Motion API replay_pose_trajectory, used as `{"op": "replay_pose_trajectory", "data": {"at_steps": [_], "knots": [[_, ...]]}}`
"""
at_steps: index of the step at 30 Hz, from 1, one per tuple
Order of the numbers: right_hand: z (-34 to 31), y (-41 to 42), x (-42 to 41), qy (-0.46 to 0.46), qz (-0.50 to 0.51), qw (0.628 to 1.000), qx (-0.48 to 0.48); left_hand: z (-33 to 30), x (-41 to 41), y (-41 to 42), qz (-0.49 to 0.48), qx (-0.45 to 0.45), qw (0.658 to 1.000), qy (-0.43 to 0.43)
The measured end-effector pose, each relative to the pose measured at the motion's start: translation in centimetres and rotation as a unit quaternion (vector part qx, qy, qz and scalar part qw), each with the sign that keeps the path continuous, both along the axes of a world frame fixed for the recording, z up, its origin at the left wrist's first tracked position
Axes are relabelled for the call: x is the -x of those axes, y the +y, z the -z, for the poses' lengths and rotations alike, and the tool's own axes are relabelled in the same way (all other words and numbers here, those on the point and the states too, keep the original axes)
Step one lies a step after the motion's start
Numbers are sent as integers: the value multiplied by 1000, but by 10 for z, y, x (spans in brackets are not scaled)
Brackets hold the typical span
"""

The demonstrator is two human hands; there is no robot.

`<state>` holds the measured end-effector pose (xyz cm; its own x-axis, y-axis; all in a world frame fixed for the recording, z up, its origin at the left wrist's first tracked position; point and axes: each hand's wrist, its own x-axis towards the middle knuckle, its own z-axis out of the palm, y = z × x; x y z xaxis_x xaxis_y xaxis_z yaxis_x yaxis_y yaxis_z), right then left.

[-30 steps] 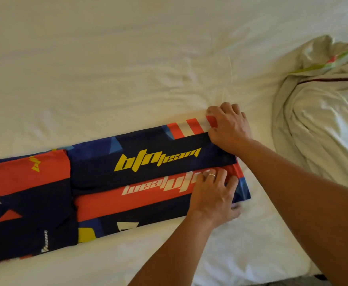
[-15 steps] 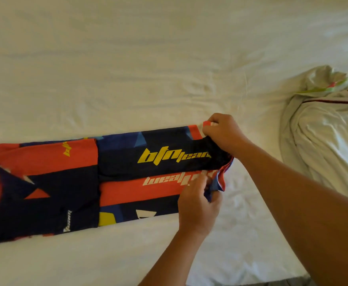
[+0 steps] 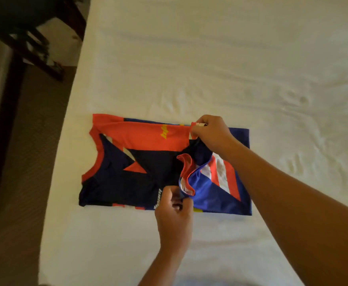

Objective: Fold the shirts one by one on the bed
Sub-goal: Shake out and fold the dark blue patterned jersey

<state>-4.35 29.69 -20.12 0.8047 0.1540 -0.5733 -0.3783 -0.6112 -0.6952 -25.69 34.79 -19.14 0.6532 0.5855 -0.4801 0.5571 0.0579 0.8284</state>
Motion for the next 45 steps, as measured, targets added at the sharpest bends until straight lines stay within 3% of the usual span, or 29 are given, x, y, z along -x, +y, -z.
{"op": "replay_pose_trajectory", "data": {"at_steps": [14, 24, 28, 31, 33, 37, 40, 42, 45], "knots": [[21, 210, 33, -9, -42, 996, 72, 18, 44, 173, -78, 21, 996, 43], [21, 263, 39, -34, -86, 987, 128, 31, 67, 212, -115, -15, 982, 150], [22, 262, 41, 2, -106, 992, 70, 28, 67, 219, -105, -51, 972, 205], [20, 243, 46, 22, -42, 997, -62, 23, 62, 227, -55, -97, 947, 300], [19, 220, 49, -38, -17, 997, -68, 21, 61, 230, -38, -195, 935, 293], [29, 161, 63, -231, 6, 973, 24, 25, 22, 222, 17, -361, 929, 85], [54, 116, 82, -357, -82, 925, 97, 39, -33, 208, 194, -418, 888, -5], [65, 90, 90, -359, -164, 900, 182, 58, -60, 205, 324, -441, 837, 31], [73, 57, 91, -249, -279, 872, 318, 88, -70, 227, 441, -474, 756, 91]]}}
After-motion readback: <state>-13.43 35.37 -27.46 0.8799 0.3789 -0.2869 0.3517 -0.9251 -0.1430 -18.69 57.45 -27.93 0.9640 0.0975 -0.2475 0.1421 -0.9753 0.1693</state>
